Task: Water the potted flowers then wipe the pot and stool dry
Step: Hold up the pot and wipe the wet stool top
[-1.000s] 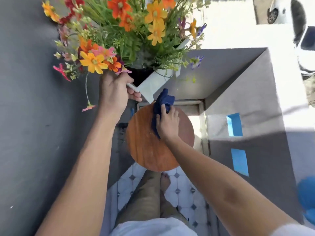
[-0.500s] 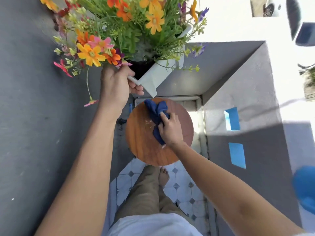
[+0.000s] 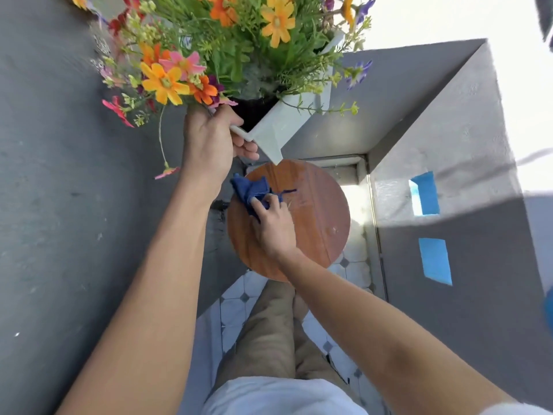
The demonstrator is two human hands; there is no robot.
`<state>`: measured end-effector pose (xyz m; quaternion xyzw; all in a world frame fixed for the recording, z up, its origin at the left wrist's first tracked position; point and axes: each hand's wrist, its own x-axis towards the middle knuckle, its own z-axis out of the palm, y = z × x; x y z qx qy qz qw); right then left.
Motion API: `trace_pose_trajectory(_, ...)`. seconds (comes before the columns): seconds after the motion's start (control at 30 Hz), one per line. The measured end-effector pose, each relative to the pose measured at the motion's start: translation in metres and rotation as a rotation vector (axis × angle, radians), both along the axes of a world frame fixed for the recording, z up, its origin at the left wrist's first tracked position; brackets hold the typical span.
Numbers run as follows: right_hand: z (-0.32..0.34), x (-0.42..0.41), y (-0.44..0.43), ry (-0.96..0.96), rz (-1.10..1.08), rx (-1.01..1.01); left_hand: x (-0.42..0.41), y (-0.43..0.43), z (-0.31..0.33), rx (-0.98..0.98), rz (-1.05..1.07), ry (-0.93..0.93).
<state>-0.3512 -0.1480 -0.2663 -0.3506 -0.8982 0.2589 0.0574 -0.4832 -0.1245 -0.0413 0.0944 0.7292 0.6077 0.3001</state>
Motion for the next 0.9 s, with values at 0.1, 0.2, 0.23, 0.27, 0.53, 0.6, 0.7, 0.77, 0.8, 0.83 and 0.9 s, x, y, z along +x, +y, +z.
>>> trace_pose_trajectory(0.1,-0.002,0.016,-0.052,0.005,0.207,-0.017,0.005,-0.001,-0.004,-0.002,-0.018,-0.008)
trace_pose_trajectory(0.2,-0.003,0.046,-0.043,-0.008,0.283,-0.028,0.01,-0.003,-0.005,-0.008,-0.043,0.006)
trace_pose_trajectory(0.23,-0.001,0.056,-0.029,-0.014,0.257,-0.033,0.009,-0.004,-0.005,-0.011,-0.054,0.009)
trace_pose_trajectory(0.27,0.002,0.067,-0.009,-0.03,0.198,-0.041,0.009,-0.004,-0.004,-0.008,-0.065,0.01)
trace_pose_trajectory(0.53,0.023,0.078,0.08,-0.046,-0.382,-0.016,0.019,-0.017,-0.007,0.014,-0.04,0.002)
trace_pose_trajectory(0.6,0.019,0.064,0.046,-0.022,-0.294,-0.032,0.022,-0.018,-0.008,0.005,-0.043,0.005)
trace_pose_trajectory(0.7,0.01,0.054,-0.023,-0.038,-0.033,-0.076,0.028,-0.021,-0.01,0.006,-0.064,0.003)
trace_pose_trajectory(0.77,0.011,0.065,-0.062,-0.073,0.133,-0.129,0.034,-0.024,-0.012,0.009,-0.072,-0.001)
trace_pose_trajectory(0.8,0.012,0.075,-0.072,-0.069,0.18,-0.147,0.036,-0.025,-0.012,0.006,-0.069,-0.004)
trace_pose_trajectory(0.83,0.013,0.086,-0.074,-0.049,0.201,-0.157,0.038,-0.027,-0.013,0.005,-0.063,-0.01)
trace_pose_trajectory(0.9,0.014,0.112,-0.053,-0.037,0.206,-0.137,0.041,-0.028,-0.014,0.009,-0.054,-0.024)
